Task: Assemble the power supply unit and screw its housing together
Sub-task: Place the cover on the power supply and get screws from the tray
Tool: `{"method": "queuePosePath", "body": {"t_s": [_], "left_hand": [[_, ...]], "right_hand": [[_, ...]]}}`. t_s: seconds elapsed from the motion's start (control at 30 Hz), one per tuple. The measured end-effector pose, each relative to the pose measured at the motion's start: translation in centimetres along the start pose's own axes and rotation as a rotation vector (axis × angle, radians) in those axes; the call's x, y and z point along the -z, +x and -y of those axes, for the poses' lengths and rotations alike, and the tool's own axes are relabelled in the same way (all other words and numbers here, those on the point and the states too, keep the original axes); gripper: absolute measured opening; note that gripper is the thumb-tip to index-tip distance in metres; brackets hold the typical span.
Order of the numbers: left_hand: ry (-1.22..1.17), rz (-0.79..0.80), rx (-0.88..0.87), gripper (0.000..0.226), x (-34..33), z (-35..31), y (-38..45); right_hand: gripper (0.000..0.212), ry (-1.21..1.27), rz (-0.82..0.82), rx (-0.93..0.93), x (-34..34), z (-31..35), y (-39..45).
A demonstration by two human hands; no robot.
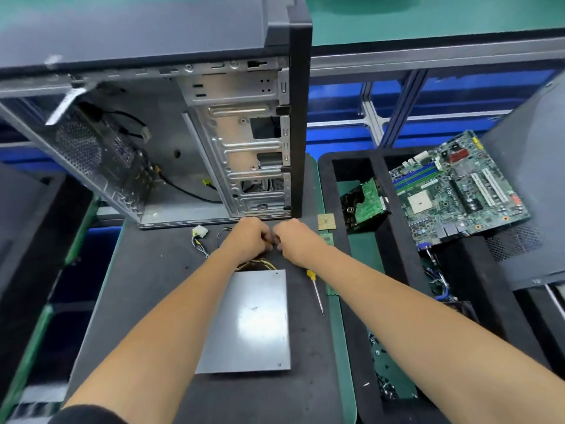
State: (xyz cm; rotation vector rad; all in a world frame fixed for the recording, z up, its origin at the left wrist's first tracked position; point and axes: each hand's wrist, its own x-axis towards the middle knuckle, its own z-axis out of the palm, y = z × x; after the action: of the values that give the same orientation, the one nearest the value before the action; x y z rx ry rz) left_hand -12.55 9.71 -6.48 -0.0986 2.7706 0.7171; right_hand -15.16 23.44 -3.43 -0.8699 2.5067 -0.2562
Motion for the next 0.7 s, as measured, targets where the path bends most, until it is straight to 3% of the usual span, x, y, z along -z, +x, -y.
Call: {"method": "queuePosePath", "body": {"t_s": [0.23,0.5,0.6,0.7], "left_hand": [[0.016,-0.024,-0.105,0.009,0.2,0.4,-0.2],[-0.03,-0.007,-0.07,0.013,0.1,0.5,-0.4],[-0.068,-0.03,-0.057,0.018,0.1,0.5,-0.5],[-0.129,-0.133,-0.057,0.019,0.7,-0.3,-0.7]], "right_hand": [[0.022,-0.091,-0.007,0.02,-1.4,0.1,1.0],[0.017,-0.015,-0.016,-0.058,-1.7,-0.3,1.6],[0.009,0.115,-0.145,-0.076,-1.6,-1.1,0.9],[0.023,0.299,-0.288,-0.13,-0.5,-2.0,-0.2]]}}
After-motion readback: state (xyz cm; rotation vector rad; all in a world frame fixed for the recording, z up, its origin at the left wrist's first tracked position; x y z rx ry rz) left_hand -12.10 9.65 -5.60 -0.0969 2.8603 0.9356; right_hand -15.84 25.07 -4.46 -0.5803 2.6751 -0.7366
